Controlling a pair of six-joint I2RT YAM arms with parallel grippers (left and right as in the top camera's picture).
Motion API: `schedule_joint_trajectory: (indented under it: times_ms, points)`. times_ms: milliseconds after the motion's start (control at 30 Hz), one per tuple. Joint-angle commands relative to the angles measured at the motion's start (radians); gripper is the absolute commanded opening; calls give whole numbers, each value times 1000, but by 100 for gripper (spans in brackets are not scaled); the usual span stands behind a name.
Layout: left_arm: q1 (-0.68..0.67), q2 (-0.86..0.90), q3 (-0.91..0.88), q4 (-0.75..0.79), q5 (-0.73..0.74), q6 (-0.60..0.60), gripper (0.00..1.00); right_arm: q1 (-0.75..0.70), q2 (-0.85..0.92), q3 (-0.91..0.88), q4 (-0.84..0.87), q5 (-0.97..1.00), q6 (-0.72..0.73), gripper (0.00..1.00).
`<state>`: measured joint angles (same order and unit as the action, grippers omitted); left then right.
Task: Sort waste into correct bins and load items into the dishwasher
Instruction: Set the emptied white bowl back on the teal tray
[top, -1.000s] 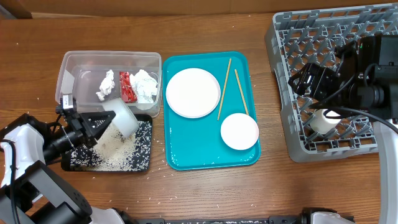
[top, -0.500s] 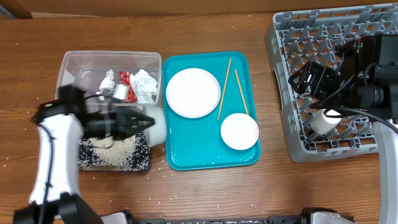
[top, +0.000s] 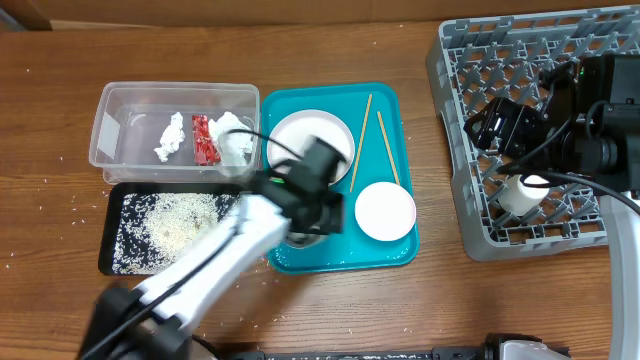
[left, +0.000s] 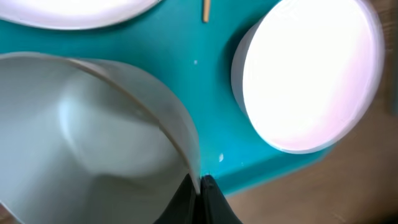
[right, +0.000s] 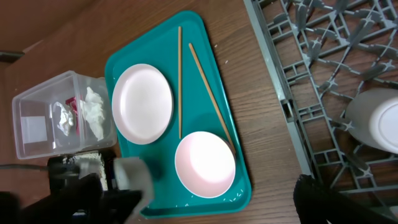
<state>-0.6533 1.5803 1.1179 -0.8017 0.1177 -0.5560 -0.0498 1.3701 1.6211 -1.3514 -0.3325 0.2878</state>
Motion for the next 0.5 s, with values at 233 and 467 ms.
schedule_joint_trajectory:
  times_ms: [233,467]
  points:
    - [-30,104,82,-37,-169,-79,57,6,-1,8,13,10,0,100]
    - [91,26,311,-276,-171,4,84,6,-1,8,15,11,0,100]
